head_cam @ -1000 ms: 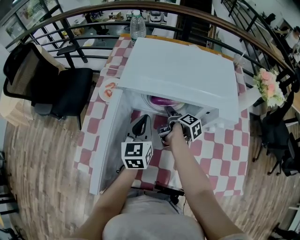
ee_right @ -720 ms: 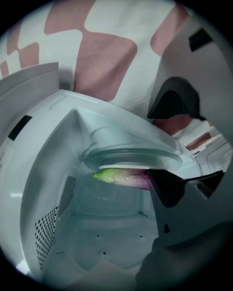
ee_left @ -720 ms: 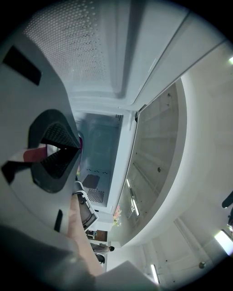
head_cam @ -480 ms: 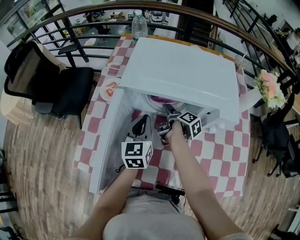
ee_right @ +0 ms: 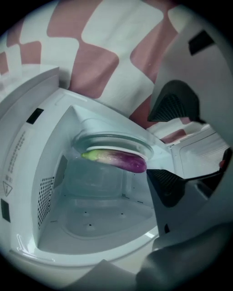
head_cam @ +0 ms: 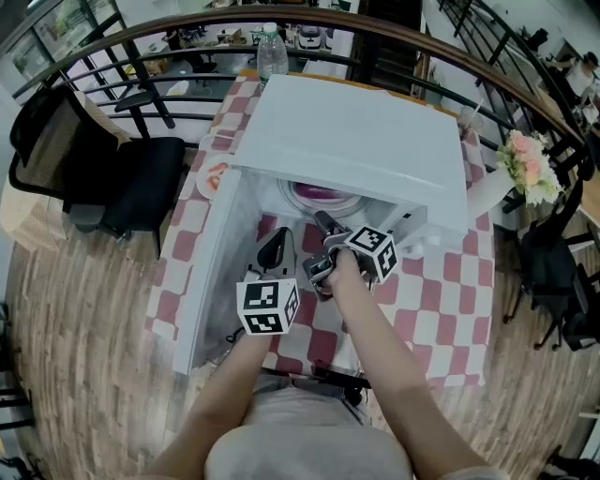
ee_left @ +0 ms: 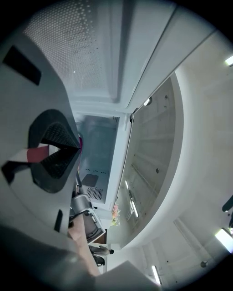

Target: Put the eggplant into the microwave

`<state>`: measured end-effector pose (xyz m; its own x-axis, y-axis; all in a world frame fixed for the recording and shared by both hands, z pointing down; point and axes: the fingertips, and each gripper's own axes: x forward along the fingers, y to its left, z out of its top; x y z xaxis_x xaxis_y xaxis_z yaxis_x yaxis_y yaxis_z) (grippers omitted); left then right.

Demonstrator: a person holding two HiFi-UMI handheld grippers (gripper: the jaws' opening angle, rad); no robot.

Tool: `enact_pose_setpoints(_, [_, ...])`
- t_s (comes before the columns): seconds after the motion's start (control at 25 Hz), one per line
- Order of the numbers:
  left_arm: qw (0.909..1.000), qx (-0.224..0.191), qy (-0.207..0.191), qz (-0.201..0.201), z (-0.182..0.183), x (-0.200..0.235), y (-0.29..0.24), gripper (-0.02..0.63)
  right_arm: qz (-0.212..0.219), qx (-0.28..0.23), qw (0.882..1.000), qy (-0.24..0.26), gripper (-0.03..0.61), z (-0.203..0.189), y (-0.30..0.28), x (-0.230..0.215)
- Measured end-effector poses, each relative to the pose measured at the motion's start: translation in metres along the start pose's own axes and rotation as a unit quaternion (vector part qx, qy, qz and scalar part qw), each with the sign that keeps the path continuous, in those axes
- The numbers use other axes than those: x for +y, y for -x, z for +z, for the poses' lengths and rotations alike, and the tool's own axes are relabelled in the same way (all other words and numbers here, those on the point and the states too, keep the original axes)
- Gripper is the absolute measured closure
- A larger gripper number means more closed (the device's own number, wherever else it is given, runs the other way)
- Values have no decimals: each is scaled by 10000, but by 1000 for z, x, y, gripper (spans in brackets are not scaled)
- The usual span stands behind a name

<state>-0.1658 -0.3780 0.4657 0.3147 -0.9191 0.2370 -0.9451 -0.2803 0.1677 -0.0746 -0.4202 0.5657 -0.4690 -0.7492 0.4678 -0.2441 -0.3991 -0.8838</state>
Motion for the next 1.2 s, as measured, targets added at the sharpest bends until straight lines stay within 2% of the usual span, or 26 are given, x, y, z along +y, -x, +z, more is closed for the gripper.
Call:
enact_pose_setpoints(0.24, [9999, -72, 52, 109, 1, -1, 14, 611, 385, 176, 9989, 201, 238, -15, 25, 14])
enact_pose_setpoints(0.32, [9999, -98, 56, 125, 1, -2, 18, 611, 483, 183, 9983, 284, 265, -17, 33, 19])
enact_pose_setpoints(0.4, [9998, -132, 57, 128, 2, -4, 22, 611, 483, 105, 9978, 446, 385, -17, 43, 20])
enact_pose_setpoints(0.48, [9997, -180, 60, 124, 4, -7, 26, 611, 570, 11, 9964, 625, 533, -17, 53, 23])
enact_pose_setpoints(0.52, [9997, -206, 64, 121, 5, -9, 28, 611, 679, -19, 9955, 656, 546, -18, 58, 25])
enact_pose_setpoints(0.6, [9996, -253, 77, 117, 7, -12, 32, 611, 900, -76, 9941, 607, 554, -19, 70, 28])
enact_pose_setpoints(0.72, [9994, -310, 93, 96, 8, -20, 36, 611, 1014, -158, 9925, 662, 554, -18, 88, 29])
enact_pose_setpoints(1.2, [9990, -436, 68, -117, 7, -58, 51, 611, 1491, -111, 9730, 1756, 554, -13, 147, 56])
